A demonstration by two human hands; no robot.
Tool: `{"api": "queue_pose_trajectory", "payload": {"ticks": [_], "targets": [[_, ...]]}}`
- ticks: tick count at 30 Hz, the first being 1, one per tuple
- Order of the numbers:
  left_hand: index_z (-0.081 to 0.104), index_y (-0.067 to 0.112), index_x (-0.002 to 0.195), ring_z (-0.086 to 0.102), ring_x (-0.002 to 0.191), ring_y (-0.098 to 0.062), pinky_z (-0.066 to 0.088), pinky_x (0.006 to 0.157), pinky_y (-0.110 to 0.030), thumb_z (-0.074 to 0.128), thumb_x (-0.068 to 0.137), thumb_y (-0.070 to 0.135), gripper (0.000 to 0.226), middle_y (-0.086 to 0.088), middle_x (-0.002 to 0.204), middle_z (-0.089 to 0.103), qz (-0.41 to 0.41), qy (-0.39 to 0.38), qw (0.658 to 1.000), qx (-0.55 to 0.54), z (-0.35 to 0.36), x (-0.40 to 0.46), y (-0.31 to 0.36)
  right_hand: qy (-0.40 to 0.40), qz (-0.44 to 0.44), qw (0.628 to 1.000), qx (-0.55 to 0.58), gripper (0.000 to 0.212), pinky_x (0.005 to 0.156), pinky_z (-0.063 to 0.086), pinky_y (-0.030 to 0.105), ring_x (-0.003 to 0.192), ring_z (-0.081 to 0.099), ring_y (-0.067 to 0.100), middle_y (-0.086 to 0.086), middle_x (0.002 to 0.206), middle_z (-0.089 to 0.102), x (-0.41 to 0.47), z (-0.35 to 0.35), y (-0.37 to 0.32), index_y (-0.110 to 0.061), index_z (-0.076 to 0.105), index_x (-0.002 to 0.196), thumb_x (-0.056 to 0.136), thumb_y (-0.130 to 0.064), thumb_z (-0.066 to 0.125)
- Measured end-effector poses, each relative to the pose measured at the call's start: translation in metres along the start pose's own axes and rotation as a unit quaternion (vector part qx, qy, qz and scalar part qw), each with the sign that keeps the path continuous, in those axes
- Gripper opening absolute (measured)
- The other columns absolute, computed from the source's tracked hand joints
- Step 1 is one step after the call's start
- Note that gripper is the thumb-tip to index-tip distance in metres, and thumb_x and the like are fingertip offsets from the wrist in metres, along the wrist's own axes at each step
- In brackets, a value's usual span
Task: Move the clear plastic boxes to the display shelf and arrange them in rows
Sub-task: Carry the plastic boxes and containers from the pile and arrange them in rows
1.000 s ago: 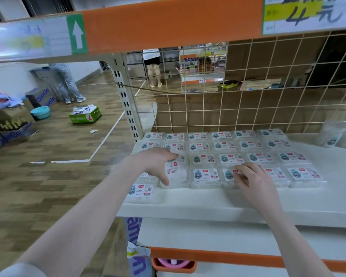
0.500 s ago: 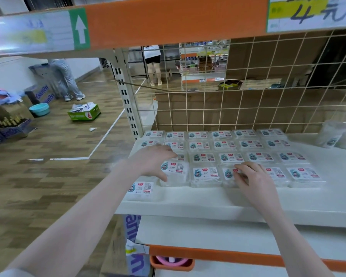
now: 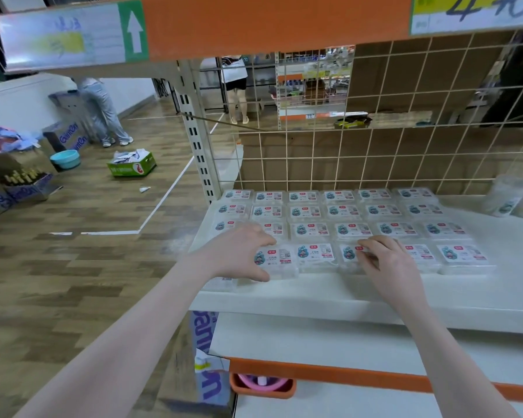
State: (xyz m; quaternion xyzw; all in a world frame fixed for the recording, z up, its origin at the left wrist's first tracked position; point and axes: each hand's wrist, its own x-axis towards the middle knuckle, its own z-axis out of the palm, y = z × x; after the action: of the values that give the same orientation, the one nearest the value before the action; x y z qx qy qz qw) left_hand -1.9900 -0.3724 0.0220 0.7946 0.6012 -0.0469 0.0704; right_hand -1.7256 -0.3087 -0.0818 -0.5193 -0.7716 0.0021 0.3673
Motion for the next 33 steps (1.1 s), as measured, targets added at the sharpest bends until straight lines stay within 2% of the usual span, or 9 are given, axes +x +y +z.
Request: {"api": "queue_pose_trajectory", "payload": {"ticks": [7, 13, 18, 27, 33], "targets": [[0.037, 0.020, 0.143, 0.033, 0.131, -0.016, 0.032, 0.106, -0.031, 0.065, 0.082, 0.043, 0.071, -0.001, 0.140, 0.041, -0.008, -0.020, 1.000, -0.005, 0.015, -0.012, 0.008, 0.002, -0.004, 1.000, 0.008, 0.013, 0.075, 0.049, 0.042, 0.083, 0.058, 0.036, 0.013, 0.090, 0.066, -0.001, 0.001, 0.003, -0.001, 0.071, 0.091, 0.079, -0.005, 0.072], [0.034, 0.021, 0.144, 0.031, 0.132, -0.015, 0.027, 0.104, -0.025, 0.063, 0.085, 0.042, 0.069, 0.001, 0.142, 0.039, -0.014, -0.029, 0.999, 0.000, 0.022, -0.016, 0.006, 0.000, -0.004, 1.000, 0.007, 0.013, 0.075, 0.048, 0.043, 0.083, 0.058, 0.036, 0.014, 0.090, 0.066, 0.000, 0.001, 0.002, -0.001, 0.071, 0.091, 0.079, -0.005, 0.072], [0.035, 0.023, 0.144, 0.030, 0.132, -0.015, 0.027, 0.105, -0.026, 0.065, 0.084, 0.039, 0.069, 0.002, 0.143, 0.039, -0.018, -0.029, 0.999, -0.009, 0.022, -0.014, 0.003, -0.005, -0.003, 1.000, 0.007, 0.014, 0.077, 0.048, 0.043, 0.085, 0.058, 0.036, 0.015, 0.091, 0.066, -0.001, 0.001, 0.003, -0.001, 0.071, 0.093, 0.080, -0.007, 0.071], [0.040, 0.026, 0.141, 0.037, 0.124, -0.015, 0.036, 0.102, -0.031, 0.073, 0.076, 0.041, 0.075, 0.003, 0.133, 0.041, -0.048, -0.019, 0.998, -0.033, 0.027, -0.013, -0.005, 0.000, -0.001, 1.000, 0.015, 0.014, 0.077, 0.049, 0.045, 0.085, 0.057, 0.036, 0.014, 0.091, 0.066, -0.001, 0.000, 0.003, -0.001, 0.070, 0.092, 0.080, -0.007, 0.071], [0.040, 0.025, 0.142, 0.035, 0.124, -0.012, 0.031, 0.104, -0.026, 0.060, 0.086, 0.046, 0.063, 0.006, 0.138, 0.038, -0.040, 0.006, 0.999, -0.035, 0.036, -0.021, -0.001, 0.009, -0.003, 1.000, 0.011, 0.012, 0.076, 0.048, 0.040, 0.082, 0.057, 0.035, 0.013, 0.088, 0.066, -0.001, 0.003, 0.005, -0.001, 0.070, 0.089, 0.078, -0.006, 0.071]]}}
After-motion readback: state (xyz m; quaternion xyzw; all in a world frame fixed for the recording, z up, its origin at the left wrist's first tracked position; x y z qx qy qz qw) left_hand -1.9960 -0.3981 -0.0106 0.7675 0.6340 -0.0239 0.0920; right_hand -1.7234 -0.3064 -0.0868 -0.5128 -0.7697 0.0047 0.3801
